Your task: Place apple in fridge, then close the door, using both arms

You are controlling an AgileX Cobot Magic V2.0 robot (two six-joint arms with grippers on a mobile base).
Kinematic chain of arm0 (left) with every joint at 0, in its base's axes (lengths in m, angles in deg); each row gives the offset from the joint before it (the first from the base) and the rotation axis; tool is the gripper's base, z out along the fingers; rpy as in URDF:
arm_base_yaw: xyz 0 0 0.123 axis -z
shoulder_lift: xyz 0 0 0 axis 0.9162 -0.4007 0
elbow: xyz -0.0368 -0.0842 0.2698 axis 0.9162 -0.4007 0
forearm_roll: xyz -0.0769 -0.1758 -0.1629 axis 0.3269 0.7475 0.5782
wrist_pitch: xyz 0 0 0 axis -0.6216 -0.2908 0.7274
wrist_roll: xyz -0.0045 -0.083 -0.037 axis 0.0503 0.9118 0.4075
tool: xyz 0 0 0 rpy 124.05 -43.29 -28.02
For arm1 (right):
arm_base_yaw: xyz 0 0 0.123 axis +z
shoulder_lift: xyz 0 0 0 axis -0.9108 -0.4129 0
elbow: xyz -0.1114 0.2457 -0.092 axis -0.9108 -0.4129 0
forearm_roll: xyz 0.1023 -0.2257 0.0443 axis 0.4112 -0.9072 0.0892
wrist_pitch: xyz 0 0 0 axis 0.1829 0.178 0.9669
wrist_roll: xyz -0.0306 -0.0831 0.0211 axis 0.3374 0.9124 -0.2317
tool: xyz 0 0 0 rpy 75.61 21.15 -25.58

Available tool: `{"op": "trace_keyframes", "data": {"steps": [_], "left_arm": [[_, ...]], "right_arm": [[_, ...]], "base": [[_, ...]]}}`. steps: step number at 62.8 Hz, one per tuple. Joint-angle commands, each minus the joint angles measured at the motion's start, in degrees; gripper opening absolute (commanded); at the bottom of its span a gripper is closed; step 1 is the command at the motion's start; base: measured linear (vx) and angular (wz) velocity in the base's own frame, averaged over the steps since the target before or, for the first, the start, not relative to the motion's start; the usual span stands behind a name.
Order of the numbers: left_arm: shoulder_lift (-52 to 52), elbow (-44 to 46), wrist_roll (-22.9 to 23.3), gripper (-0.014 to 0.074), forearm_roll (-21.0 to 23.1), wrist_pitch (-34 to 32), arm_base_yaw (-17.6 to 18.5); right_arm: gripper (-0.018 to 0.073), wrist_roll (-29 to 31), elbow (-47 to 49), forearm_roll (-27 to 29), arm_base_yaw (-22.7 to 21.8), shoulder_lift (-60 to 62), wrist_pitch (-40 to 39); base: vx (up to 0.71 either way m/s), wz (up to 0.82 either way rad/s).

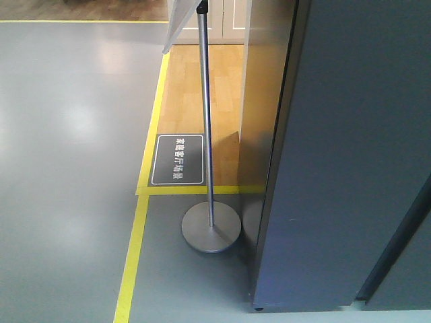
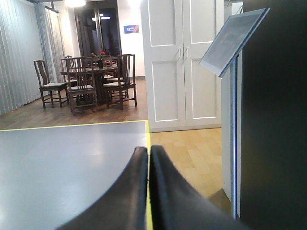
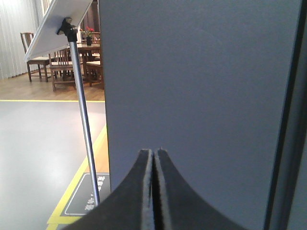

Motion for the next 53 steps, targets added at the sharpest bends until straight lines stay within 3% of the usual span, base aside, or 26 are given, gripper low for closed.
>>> {"op": "trace_keyframes", "data": {"steps": [1,53], "left_arm": [[0.9,-1.2,0.6,-0.0006,0.1,-4.3,-0.1],[0.9,-1.2,0.6,-0.0006,0.1,-4.3,-0.1]], "right_arm": [[-0.0003,-3.8,-0.9,-3.8,-0.3,1.1,-5.5],[-0.0003,-3.7,-0.9,-2.7,-0.3,1.1,-6.0]], "base": [[0.0,0.0],[0.0,0.0]]}}
